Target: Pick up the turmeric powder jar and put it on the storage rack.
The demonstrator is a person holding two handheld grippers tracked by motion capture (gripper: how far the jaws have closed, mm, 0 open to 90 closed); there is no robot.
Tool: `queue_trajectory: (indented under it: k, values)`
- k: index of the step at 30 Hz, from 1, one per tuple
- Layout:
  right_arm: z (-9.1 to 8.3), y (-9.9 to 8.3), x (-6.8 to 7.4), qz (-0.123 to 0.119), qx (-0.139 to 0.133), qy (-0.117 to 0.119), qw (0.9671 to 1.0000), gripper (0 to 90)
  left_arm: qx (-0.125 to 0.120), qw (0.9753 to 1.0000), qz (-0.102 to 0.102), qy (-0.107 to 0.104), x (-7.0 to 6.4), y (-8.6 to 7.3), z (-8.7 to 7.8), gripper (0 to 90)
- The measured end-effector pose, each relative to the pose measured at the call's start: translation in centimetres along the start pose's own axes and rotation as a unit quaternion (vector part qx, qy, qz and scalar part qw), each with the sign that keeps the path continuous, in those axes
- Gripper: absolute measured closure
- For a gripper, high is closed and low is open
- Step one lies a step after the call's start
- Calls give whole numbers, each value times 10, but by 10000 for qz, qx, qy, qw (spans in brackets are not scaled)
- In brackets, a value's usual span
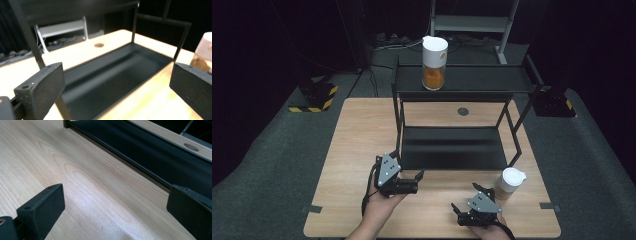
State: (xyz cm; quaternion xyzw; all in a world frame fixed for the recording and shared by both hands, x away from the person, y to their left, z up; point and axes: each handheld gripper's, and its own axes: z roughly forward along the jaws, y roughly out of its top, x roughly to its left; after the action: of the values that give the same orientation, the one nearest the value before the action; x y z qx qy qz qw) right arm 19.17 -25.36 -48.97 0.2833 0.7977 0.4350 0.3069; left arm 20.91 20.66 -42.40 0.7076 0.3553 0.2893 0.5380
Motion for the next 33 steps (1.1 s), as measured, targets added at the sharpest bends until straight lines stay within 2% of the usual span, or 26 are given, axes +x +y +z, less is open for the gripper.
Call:
queue_trajectory:
  k: [1, 2, 3, 4, 8, 10, 14, 18, 22, 24, 25, 27, 31, 33]
  values:
    - [0, 0, 0, 0, 0, 0, 10000, 10, 0, 10000, 0, 0, 0, 0, 0, 3]
    - [0, 0, 0, -8, -3, -1, 10000, 10, 80, 9999, -89, 2, 1, -10, -3, 3]
    - [0, 0, 0, -8, -3, -1, 10000, 10, 80, 9999, -89, 2, 1, -10, -3, 3]
    - [0, 0, 0, -12, -2, -6, 10000, 10, 184, 9996, -199, 17, 2, -22, -6, 3]
    - [0, 0, 1, -18, -5, -14, 10000, 10, 315, 9991, -258, 64, 4, -35, -8, 3]
    - [0, 0, 1, -17, -3, -18, 10000, 10, 493, 9983, -279, 95, 5, -45, -9, 3]
    - [0, 0, 2, -29, -1, -28, 10000, 10, 652, 9974, -275, 160, 6, -53, -10, 3]
    - [0, 0, 2, -27, -4, -30, 10000, 10, 901, 9953, -136, 315, 6, -60, -11, 3]
    - [0, 0, 1, -24, -3, -27, 10000, 10, 1010, 9941, -39, 397, 5, -65, -10, 3]
    - [0, 0, 2, -9, 3, -46, 10000, 9, 1132, 9929, -25, 377, 6, -67, -8, 3]
    - [0, 0, 2, -9, 3, -46, 10000, 9, 1250, 9914, 16, 377, 5, -64, -7, 3]
    - [0, 0, 2, -2, -1, -56, 10000, 8, 1233, 9912, 243, 416, 1, -65, -8, 3]
    - [0, 1, 4, -40, 13, -85, 10000, 8, 1394, 9876, 632, 352, -5, -61, -5, 3]
    - [0, 0, 4, -14, 6, -96, 10000, 8, 1470, 9859, 717, 354, -8, -59, -3, 3]
